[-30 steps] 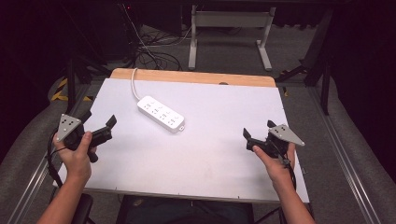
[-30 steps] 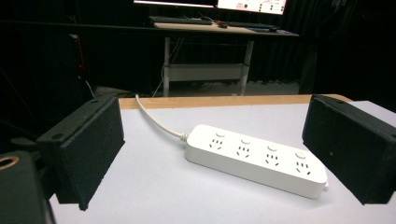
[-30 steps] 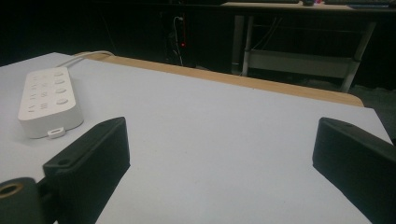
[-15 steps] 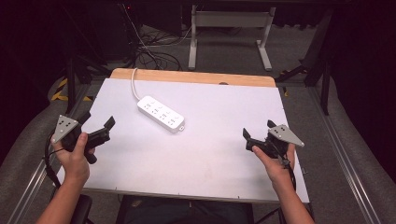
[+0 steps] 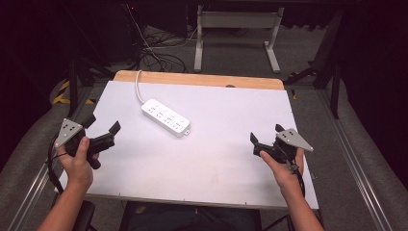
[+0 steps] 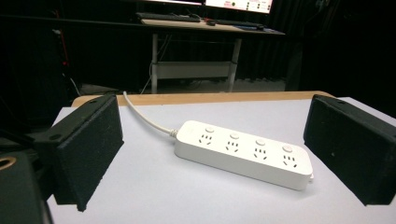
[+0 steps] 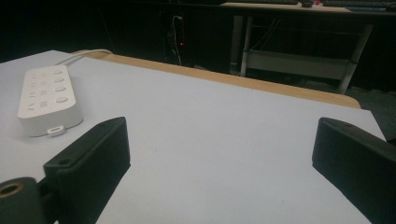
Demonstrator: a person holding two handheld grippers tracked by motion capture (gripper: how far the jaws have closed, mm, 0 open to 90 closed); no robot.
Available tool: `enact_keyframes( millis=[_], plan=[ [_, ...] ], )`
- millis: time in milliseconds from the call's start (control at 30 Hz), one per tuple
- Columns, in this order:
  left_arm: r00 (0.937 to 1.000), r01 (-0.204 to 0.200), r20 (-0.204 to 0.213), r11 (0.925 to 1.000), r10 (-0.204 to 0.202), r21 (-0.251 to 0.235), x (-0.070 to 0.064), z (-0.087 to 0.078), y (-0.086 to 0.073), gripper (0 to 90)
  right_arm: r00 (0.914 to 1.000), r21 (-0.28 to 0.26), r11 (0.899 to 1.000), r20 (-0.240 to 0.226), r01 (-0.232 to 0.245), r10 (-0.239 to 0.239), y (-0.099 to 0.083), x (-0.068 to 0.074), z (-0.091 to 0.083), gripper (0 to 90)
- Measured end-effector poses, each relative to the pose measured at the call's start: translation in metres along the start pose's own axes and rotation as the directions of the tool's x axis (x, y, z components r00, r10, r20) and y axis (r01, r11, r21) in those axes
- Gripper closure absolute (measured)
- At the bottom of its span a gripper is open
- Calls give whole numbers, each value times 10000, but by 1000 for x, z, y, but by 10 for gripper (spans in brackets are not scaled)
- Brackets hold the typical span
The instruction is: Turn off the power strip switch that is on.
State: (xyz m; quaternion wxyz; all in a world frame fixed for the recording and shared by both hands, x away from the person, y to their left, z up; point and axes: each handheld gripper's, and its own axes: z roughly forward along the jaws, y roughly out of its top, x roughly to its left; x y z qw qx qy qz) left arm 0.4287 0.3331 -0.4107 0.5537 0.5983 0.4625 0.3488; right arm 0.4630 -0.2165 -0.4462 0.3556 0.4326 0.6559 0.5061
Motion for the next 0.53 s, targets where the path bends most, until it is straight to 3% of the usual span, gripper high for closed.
enact_keyframes(
  millis=[533],
  plan=[
    [9999, -119, -15, 9997, 119, 199, 2, 4, -2, 56, 9999, 38, 9999, -33, -115, 115, -1, -4, 3, 46]
  ],
)
